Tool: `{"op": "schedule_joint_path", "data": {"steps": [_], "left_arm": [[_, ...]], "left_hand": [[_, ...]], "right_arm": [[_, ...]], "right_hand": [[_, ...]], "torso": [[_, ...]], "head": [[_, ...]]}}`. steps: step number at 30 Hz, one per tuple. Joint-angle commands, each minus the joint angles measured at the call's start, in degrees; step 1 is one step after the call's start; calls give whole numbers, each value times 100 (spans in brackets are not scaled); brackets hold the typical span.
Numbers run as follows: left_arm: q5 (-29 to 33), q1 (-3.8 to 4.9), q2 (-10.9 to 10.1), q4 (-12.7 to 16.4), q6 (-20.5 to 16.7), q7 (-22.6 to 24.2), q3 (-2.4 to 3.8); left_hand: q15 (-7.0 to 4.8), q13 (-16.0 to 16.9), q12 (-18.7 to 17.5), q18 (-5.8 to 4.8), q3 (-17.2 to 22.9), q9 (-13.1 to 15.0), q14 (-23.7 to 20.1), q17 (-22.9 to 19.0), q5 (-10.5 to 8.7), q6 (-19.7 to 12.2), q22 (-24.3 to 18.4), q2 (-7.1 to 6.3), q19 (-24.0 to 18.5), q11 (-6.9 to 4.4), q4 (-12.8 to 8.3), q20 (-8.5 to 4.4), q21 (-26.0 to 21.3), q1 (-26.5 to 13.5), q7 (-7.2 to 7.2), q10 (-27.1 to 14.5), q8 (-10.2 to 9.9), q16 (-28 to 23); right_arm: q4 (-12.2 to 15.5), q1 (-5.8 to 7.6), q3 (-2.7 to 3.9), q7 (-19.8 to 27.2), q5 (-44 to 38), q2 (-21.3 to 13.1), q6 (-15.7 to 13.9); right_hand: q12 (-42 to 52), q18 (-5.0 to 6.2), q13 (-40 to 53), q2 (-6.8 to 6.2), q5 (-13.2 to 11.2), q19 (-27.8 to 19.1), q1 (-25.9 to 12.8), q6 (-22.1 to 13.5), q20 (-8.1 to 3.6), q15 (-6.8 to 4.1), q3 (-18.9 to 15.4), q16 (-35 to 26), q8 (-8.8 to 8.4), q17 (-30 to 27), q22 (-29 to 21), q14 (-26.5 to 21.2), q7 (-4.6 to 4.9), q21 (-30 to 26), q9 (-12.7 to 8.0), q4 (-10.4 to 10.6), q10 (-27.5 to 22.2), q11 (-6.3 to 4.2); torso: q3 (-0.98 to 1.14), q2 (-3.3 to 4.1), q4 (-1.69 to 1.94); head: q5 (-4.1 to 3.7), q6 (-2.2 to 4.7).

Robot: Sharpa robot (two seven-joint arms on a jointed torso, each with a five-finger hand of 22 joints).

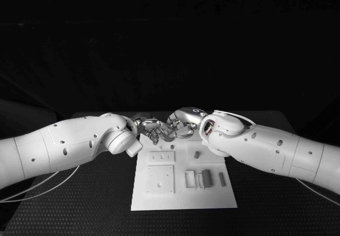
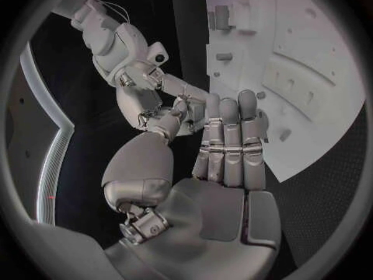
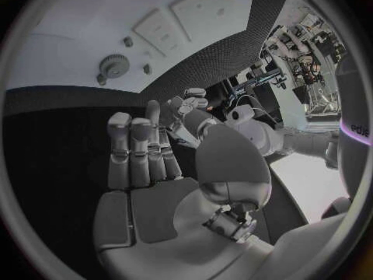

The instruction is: Assemble the parts on the task board

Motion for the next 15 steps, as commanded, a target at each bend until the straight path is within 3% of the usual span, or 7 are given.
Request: {"op": "schedule_joint_path", "data": {"steps": [1,15], "left_arm": [[-47,5,25,13,5,-2,7],[-38,5,31,14,12,8,7]], "left_hand": [[-33,16,-1,111,36,9,24,-5,-1,52,14,11,65,3,9,0,1,60,2,45,28,34],[-58,70,17,107,18,25,55,-8,-1,103,62,4,111,-20,31,-21,24,13,-21,89,41,99]], "right_arm": [[41,-3,1,44,-63,21,20],[46,-4,1,43,-113,31,66]], "right_hand": [[-26,484,-5,14,11,8,-53,17,-35,-31,-10,14,-37,-6,-7,-3,39,-22,-8,30,52,-7],[-32,484,-5,10,11,9,-61,18,-36,-31,-12,13,-39,-8,-7,-3,39,-24,-8,30,53,-7]], "torso": [[0,1,1],[1,-1,0]], "head": [[-1,-1],[-1,5]]}}
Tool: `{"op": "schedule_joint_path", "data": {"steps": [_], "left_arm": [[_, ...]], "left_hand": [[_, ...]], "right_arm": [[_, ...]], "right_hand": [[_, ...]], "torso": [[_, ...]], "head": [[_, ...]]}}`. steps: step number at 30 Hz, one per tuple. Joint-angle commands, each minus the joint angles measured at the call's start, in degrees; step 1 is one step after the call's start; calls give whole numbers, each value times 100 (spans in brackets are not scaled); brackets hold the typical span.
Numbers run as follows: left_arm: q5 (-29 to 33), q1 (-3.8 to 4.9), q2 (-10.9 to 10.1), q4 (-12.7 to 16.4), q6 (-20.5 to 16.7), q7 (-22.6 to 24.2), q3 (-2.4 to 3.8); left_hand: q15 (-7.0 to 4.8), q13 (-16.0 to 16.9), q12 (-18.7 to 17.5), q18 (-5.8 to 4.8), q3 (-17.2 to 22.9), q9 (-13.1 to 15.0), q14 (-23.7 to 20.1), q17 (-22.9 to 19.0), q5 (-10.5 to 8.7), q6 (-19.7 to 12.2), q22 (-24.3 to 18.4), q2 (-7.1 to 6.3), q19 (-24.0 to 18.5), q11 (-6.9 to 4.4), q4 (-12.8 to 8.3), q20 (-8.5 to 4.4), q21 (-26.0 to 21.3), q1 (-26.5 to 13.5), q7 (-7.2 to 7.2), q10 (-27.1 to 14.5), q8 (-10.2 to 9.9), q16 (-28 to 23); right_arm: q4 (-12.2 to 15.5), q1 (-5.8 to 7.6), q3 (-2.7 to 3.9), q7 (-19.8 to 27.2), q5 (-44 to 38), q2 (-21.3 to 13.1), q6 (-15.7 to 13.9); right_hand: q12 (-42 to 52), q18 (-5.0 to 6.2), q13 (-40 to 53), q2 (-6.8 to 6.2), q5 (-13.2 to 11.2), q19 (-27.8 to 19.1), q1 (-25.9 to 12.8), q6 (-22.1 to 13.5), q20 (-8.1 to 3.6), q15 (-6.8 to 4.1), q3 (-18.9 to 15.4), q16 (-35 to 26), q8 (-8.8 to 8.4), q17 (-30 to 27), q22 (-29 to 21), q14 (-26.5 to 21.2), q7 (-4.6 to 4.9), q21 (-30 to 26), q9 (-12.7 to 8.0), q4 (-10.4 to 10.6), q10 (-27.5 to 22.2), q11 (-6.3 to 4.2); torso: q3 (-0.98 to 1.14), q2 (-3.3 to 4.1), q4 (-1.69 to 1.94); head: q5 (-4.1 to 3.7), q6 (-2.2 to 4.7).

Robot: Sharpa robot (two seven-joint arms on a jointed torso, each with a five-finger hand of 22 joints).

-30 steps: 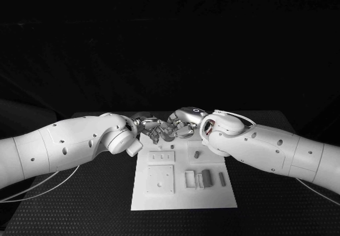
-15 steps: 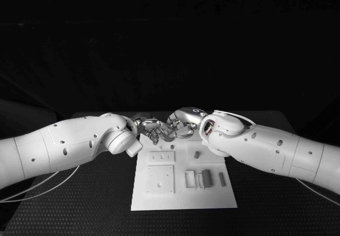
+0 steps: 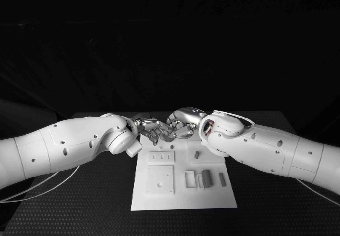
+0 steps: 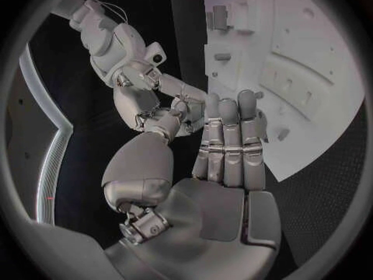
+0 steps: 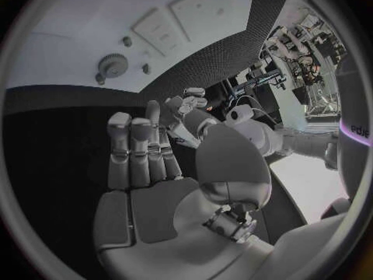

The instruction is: Assemble the parts on the task board

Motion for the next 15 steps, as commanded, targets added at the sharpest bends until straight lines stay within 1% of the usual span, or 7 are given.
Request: {"op": "schedule_joint_path", "data": {"steps": [1,5,9,15], "left_arm": [[1,7,26,20,20,61,9],[94,7,28,19,24,72,10],[139,7,35,16,26,98,10],[170,7,27,15,40,96,11]], "left_hand": [[-28,9,17,109,3,10,22,-9,-1,50,7,6,42,-11,15,7,23,12,-10,37,19,22],[-31,17,11,110,20,9,16,-15,2,46,13,21,39,-12,12,1,20,24,-11,31,12,27],[-27,24,-1,102,16,6,-1,-24,2,35,20,-4,27,-5,19,4,10,-2,-3,17,0,28],[-25,47,-12,95,-40,8,-12,-41,-1,40,36,-110,23,-3,53,1,-3,-141,-2,16,-10,44]], "right_arm": [[20,-6,-1,57,-71,26,63],[15,-8,-1,59,-71,45,73],[12,-17,-1,59,-72,55,81],[2,-25,-1,61,-72,57,87]], "right_hand": [[-33,484,-5,10,11,-14,-62,4,-31,-44,-12,12,-39,-8,-7,-15,40,-24,-10,31,38,8],[-35,484,-5,12,11,-14,-62,5,-32,-44,-10,11,-40,-9,-7,-16,39,-25,-9,30,39,8],[-36,484,-6,15,11,-14,-61,6,-32,-44,-8,11,-40,-9,-7,-16,39,-26,-9,30,39,8],[-38,484,-6,20,11,-15,-60,7,-33,-45,-5,10,-40,-10,-7,-17,39,-27,-9,29,40,8]], "torso": [[1,-1,0],[2,0,0],[1,1,1],[1,3,0]], "head": [[-2,3],[-5,0],[-8,1],[-11,-1]]}}
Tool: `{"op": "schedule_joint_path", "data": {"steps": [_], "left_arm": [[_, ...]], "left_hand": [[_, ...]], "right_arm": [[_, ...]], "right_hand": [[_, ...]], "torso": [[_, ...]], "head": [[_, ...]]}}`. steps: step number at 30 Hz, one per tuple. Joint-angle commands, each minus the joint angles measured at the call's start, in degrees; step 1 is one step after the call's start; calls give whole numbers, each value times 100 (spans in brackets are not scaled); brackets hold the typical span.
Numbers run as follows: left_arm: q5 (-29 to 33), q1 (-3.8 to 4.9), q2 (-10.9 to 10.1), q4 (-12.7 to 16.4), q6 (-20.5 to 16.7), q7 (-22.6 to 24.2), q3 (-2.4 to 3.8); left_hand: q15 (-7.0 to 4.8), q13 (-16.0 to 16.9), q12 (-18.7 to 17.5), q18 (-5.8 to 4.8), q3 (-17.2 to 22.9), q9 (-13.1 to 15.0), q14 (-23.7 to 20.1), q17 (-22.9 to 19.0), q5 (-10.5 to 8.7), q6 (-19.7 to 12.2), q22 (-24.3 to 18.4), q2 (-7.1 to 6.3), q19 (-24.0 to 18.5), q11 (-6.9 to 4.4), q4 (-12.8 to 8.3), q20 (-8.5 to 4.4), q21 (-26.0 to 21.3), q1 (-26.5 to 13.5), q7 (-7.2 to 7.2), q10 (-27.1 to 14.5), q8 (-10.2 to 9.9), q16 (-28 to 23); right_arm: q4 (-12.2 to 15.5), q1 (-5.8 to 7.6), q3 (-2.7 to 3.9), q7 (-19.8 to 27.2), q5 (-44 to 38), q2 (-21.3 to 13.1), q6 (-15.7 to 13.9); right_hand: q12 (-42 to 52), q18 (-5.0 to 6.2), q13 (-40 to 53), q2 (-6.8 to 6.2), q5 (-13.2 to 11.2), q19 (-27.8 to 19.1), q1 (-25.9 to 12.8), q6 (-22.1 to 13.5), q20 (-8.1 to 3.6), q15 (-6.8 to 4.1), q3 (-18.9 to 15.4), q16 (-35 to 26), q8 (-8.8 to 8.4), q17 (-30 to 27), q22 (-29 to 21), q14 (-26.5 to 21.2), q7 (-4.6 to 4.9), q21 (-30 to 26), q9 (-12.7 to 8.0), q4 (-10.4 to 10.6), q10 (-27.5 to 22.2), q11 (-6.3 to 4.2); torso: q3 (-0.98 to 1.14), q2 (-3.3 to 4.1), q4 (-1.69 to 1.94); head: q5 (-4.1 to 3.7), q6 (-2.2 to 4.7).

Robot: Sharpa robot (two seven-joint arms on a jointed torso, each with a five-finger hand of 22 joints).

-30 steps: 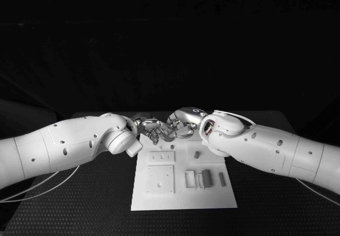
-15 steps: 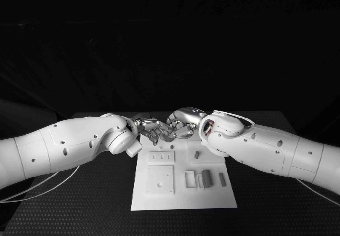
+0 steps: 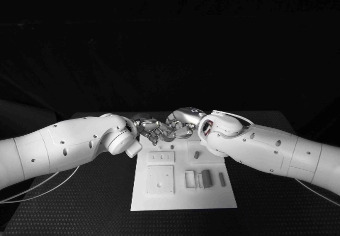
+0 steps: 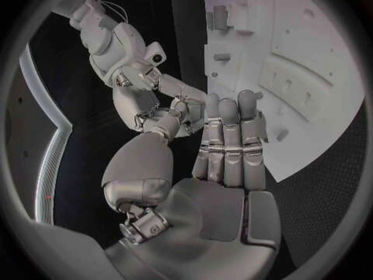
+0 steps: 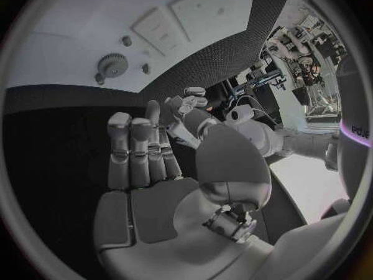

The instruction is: Assemble the parts on the task board

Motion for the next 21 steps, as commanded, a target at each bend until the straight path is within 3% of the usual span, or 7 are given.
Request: {"op": "schedule_joint_path", "data": {"steps": [1,14,21], "left_arm": [[100,13,26,24,37,110,16],[102,14,26,19,28,100,17],[119,14,37,10,10,79,17]], "left_hand": [[-29,11,-14,95,-19,4,-17,-9,-1,27,9,-54,23,6,28,-2,-6,-89,15,6,-12,25],[-36,41,-28,97,-22,10,-25,-31,-1,32,26,-82,32,3,87,-11,-23,-227,12,9,-23,49],[-41,61,-37,100,44,15,-30,-45,-1,36,40,21,37,0,84,-16,-34,-205,9,12,-28,66]], "right_arm": [[21,-17,-5,77,-46,26,77],[26,-17,-5,75,-46,35,88],[43,-18,-5,75,-46,40,88]], "right_hand": [[-38,484,-5,20,11,-15,-60,0,-33,-30,-5,10,-18,-5,-7,-2,40,-27,-5,29,41,6],[-43,484,-6,22,11,-14,-64,4,-34,-31,-4,8,-18,-7,-7,-3,39,-29,-5,29,43,6],[-46,484,-5,23,11,-14,-66,6,-34,-31,-3,7,-19,-7,-7,-3,39,-31,-4,28,44,6]], "torso": [[0,3,0],[-2,1,2],[2,3,1]], "head": [[-2,-3],[-3,-12],[2,-14]]}}
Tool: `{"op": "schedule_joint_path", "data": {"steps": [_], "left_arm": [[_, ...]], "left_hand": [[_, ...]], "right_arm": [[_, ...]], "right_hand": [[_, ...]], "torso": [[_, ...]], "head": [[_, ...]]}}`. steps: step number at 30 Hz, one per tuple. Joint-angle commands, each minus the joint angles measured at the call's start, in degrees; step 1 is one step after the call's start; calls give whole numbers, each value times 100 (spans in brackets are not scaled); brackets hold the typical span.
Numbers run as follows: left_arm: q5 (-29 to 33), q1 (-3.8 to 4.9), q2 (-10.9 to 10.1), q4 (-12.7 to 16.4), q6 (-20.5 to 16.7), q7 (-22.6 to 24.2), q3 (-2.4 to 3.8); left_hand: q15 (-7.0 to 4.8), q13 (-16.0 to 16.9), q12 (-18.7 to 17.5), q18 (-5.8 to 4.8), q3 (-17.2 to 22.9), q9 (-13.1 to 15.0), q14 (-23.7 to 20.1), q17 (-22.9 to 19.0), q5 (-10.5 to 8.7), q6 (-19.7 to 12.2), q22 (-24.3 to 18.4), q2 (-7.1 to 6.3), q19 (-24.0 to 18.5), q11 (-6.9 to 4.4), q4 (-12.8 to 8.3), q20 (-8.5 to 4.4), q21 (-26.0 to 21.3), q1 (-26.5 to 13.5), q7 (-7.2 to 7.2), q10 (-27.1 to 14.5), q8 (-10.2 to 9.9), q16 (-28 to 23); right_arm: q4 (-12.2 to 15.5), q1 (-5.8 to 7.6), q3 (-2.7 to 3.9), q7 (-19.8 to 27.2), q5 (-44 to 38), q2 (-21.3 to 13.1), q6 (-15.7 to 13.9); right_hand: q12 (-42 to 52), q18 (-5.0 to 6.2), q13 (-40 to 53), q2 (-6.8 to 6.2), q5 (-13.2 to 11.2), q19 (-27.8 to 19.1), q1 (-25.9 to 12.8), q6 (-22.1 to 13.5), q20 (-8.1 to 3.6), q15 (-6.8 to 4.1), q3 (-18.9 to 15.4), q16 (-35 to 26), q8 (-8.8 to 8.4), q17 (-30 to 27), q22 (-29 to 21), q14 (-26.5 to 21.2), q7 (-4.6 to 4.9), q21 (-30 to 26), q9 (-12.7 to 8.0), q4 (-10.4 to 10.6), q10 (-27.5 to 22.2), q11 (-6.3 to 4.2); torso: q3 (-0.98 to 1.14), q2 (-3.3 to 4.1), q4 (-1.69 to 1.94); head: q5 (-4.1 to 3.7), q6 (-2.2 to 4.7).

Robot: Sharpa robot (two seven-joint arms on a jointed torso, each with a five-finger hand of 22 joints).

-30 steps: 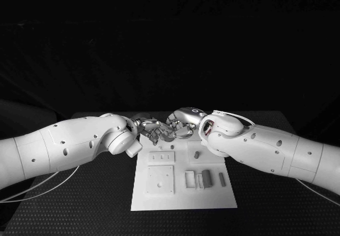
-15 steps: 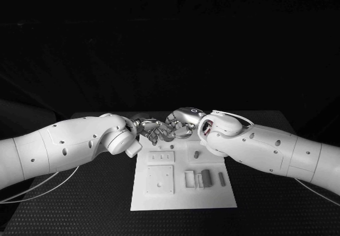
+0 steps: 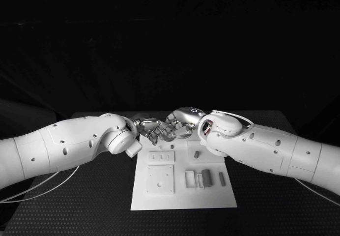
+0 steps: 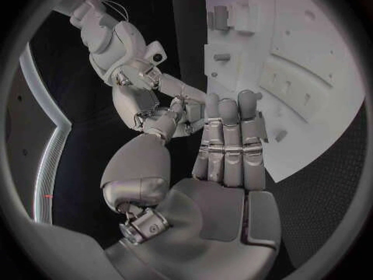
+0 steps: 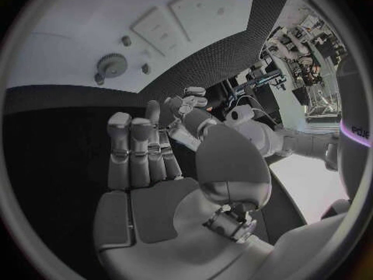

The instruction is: Assemble the parts on the task board

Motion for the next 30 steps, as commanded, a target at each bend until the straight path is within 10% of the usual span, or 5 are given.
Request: {"op": "schedule_joint_path", "data": {"steps": [1,30], "left_arm": [[71,15,35,16,11,103,17],[211,15,45,2,4,85,19]], "left_hand": [[-27,13,-39,100,53,11,-17,-13,0,35,15,106,36,1,-12,-15,-35,24,3,11,-33,44],[-24,116,-110,64,679,15,-45,-134,13,72,133,396,62,8,-117,-16,-94,554,9,29,-95,143]], "right_arm": [[48,-16,-6,82,-40,29,93],[38,-30,-6,40,-76,28,163]], "right_hand": [[-24,483,-5,1,11,-13,-43,-6,-36,-42,-3,7,-17,-8,-7,-14,40,-31,-4,28,46,4],[-33,483,-5,8,11,-13,-48,0,-37,-43,1,4,-19,-10,-6,-15,39,-35,-3,27,51,3]], "torso": [[3,1,-2],[2,1,0]], "head": [[3,-2],[11,-16]]}}
